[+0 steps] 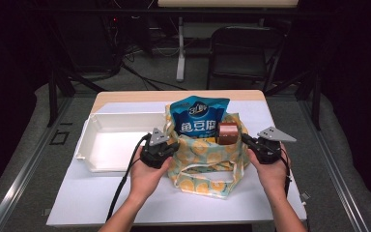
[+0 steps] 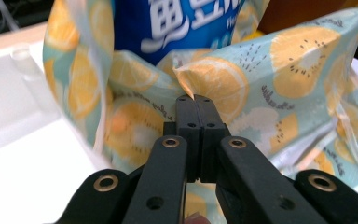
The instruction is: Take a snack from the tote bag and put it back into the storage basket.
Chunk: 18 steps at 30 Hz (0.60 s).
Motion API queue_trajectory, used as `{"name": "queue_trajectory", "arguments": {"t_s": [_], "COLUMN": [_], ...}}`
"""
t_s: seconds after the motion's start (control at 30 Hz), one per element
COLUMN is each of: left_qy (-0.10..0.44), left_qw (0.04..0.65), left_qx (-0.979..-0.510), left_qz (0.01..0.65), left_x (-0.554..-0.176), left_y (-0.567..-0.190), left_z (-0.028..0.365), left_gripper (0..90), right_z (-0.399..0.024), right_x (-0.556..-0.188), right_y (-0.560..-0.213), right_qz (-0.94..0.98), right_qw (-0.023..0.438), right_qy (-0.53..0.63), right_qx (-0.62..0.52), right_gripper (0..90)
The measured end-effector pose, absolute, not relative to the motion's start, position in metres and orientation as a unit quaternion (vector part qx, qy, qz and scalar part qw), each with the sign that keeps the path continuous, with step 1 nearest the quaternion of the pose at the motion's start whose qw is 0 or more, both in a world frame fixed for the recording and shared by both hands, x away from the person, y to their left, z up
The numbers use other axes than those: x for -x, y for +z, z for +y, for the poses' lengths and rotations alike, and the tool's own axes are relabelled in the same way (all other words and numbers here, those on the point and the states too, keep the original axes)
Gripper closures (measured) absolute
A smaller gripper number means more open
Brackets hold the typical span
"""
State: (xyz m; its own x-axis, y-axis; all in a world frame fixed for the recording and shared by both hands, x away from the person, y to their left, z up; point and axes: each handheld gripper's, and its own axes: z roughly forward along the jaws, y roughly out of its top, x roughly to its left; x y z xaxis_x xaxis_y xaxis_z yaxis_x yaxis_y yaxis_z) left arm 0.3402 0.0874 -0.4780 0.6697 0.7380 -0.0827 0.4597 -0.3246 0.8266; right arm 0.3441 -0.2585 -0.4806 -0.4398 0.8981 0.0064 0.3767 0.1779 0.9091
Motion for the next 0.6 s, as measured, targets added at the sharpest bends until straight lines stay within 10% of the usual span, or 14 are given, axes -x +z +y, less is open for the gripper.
{"name": "queue_trajectory", "arguments": {"t_s": [0.6], "left_qy": [0.119], "left_qw": [0.370], "left_qx": [-0.828], "left_qz": [0.404], "left_x": [-0.326], "left_y": [-0.541], "left_z": [0.099], "left_gripper": [90.0], "right_z": [-0.262], "right_x": [-0.362], "right_y": [-0.493], "right_qz": [0.710], "right_qw": [0.272], "right_qy": [0.429], "right_qx": [-0.488], "right_gripper": [90.0]}}
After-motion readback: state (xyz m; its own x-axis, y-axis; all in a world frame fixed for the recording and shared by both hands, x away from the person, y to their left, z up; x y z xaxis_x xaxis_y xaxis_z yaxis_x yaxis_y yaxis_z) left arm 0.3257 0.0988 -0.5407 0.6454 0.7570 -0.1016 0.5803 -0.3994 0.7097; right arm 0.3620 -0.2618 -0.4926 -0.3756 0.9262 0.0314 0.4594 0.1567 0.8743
